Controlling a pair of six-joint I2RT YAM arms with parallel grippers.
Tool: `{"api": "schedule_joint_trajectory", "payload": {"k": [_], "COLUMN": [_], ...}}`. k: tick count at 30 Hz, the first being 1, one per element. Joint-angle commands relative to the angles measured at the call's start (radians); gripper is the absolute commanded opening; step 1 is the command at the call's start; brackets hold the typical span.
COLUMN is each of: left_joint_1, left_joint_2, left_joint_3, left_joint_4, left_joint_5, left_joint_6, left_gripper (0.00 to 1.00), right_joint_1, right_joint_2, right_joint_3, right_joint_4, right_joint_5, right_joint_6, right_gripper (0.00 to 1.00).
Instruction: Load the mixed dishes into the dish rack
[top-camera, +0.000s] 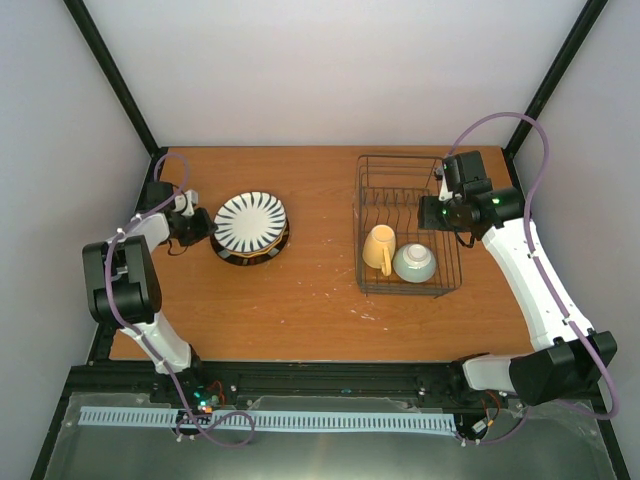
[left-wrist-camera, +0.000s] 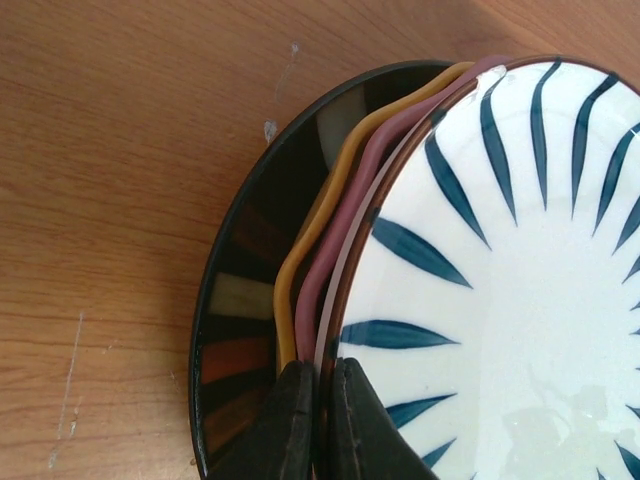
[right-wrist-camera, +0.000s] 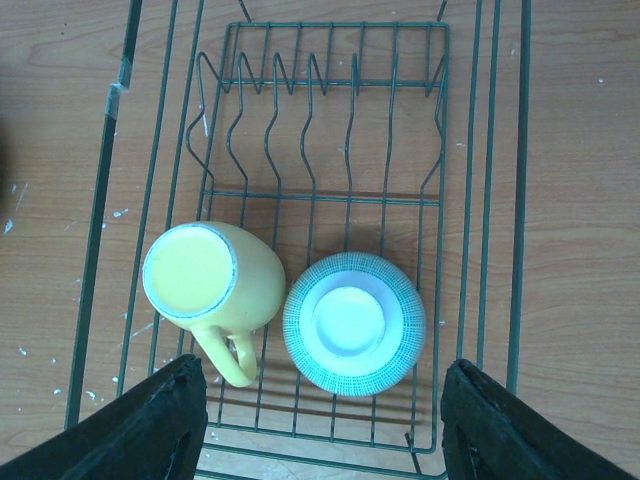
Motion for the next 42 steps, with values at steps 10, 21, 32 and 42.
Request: {"api": "schedule_joint_trajectory", "payload": {"k": [10, 21, 32, 42], "left_joint_1": [-0.009, -0.008, -0.01, 0.022], "left_joint_2": [-0.09, -0.141, -0.162, -0.118], "left_joint_3": [0.05, 0.002, -0.014, -0.045], "left_joint_4": [-0.035, -0.003, 0.043, 0.142], "left_joint_5": [0.021, 0.051, 0.118, 0.258], "left_joint_6": [0.027, 0.015, 0.007, -0.002], "left_gripper": [0.01, 0.01, 0.0, 0.01], "right_joint_1": [0.009, 0.233, 0.441, 0.472], "right_joint_2": [-0.041, 0.052, 0.372, 0.516], "right_joint_3": [-0.012, -0.162, -0.108, -0.012], "right_joint_4": [0.09, 0.549, 0.735, 0.704], "right_joint_5": [-0.178, -0.656, -0.608, -0.502], "right_joint_6": [-0.007, 0.146, 0.314, 0.361], "right_gripper": [0.63, 0.79, 0.88, 0.88]}}
